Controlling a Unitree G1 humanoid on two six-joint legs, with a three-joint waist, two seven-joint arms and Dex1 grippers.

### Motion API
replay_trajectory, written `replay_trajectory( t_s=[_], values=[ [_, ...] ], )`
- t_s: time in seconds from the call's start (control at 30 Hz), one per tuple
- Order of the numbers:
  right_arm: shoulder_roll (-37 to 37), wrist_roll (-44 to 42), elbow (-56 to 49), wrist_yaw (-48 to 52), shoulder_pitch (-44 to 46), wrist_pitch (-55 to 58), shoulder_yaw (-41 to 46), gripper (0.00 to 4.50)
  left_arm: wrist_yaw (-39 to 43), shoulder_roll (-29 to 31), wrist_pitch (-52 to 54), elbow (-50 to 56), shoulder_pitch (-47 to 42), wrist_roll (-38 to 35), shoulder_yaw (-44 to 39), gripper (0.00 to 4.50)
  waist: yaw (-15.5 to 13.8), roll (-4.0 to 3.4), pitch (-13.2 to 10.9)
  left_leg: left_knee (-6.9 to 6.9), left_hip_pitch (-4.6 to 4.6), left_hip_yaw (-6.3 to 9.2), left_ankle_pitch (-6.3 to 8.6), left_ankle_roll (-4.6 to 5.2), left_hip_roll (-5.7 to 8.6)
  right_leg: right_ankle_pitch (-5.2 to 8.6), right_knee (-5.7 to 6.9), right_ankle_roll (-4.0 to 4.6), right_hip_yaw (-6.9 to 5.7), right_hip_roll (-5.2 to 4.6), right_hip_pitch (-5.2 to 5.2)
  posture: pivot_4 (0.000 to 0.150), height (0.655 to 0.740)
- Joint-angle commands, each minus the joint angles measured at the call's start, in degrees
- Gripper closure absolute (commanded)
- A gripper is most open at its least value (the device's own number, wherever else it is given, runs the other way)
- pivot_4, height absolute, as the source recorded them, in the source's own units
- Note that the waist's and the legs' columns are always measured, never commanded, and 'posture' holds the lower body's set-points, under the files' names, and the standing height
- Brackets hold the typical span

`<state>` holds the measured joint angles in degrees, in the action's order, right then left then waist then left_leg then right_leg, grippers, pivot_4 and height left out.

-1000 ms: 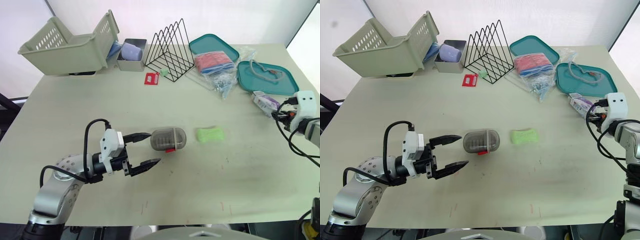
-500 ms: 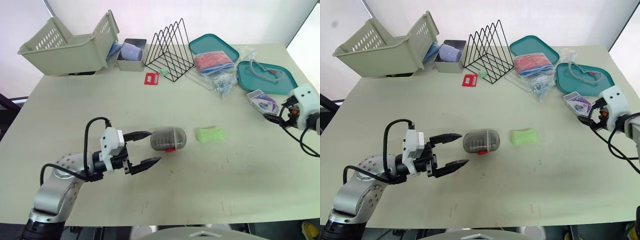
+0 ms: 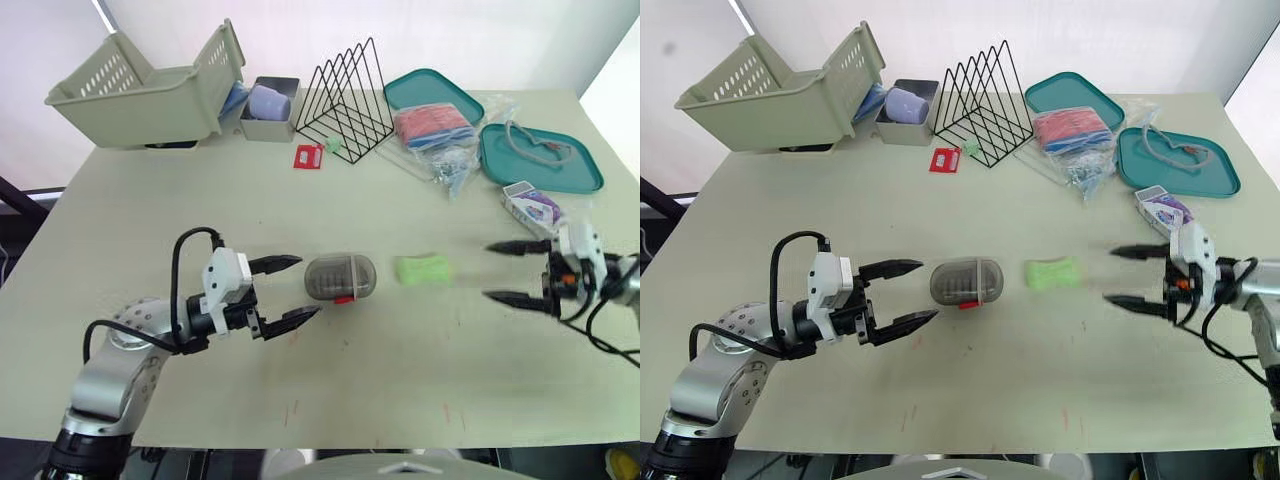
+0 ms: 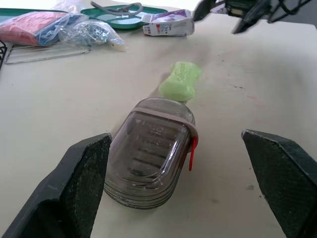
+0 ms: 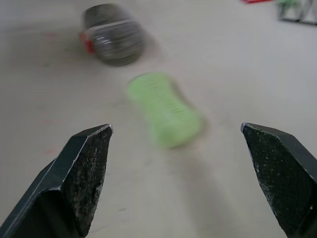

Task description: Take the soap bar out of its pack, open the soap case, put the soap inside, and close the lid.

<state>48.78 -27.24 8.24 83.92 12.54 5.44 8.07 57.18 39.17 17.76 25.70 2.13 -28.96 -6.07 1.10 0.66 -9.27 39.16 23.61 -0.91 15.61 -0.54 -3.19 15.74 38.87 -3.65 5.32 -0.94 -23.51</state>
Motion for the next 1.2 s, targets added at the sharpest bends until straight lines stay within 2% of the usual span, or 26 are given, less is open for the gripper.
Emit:
replay_trajectory(
  t_s=[0.03, 0.3, 0.6, 0.87, 1.2],
  values=[
    [0.0, -0.8, 1.6, 6.7, 0.6, -6.4, 0.1, 0.14, 1.6, 2.0, -2.6, -1.3, -2.3, 2.6, 1.1, 0.00, 0.1, 0.00, 0.0, 0.00, -0.01, -0.01, 0.00, 0.00, 0.00, 0.00, 0.01, 0.00, 0.02, 0.01, 0.00, 0.150, 0.7400],
    [1.8, -3.7, 6.1, 8.6, 0.4, -12.7, -4.0, 0.14, 6.6, 4.8, -3.8, -9.2, -10.1, 5.6, 5.1, 0.00, -0.3, 0.00, 0.0, 0.01, -0.01, -0.01, 0.00, 0.00, 0.00, 0.00, 0.00, 0.01, 0.00, 0.03, 0.00, 0.150, 0.7400],
    [-1.3, -9.7, 2.8, 8.6, -1.2, -8.1, -1.1, 0.14, 10.4, 4.4, -5.9, -18.4, -17.8, 10.2, 10.3, 0.00, -0.3, -0.01, 0.0, 0.03, -0.01, -0.01, 0.00, 0.00, 0.00, 0.00, 0.01, 0.01, 0.02, 0.04, 0.00, 0.150, 0.7400],
    [-2.3, -7.2, 2.8, 8.2, -2.0, -9.8, -0.2, 0.14, 11.4, 1.2, -7.6, -24.3, -23.4, 12.8, 14.2, 0.00, -0.4, 0.00, 0.0, 0.07, 0.02, 0.00, -0.01, 0.00, 0.00, 0.00, 0.02, 0.00, 0.01, 0.04, 0.00, 0.150, 0.7400],
    [-2.7, -6.1, 2.4, 7.5, -2.6, -9.9, -0.1, 0.14, 14.0, -1.1, -10.3, -29.4, -26.2, 15.1, 17.6, 0.00, -0.3, 0.00, 0.0, 0.08, 0.01, 0.01, -0.01, 0.00, 0.00, 0.00, 0.04, 0.00, 0.01, 0.05, 0.00, 0.150, 0.7400]
  ],
)
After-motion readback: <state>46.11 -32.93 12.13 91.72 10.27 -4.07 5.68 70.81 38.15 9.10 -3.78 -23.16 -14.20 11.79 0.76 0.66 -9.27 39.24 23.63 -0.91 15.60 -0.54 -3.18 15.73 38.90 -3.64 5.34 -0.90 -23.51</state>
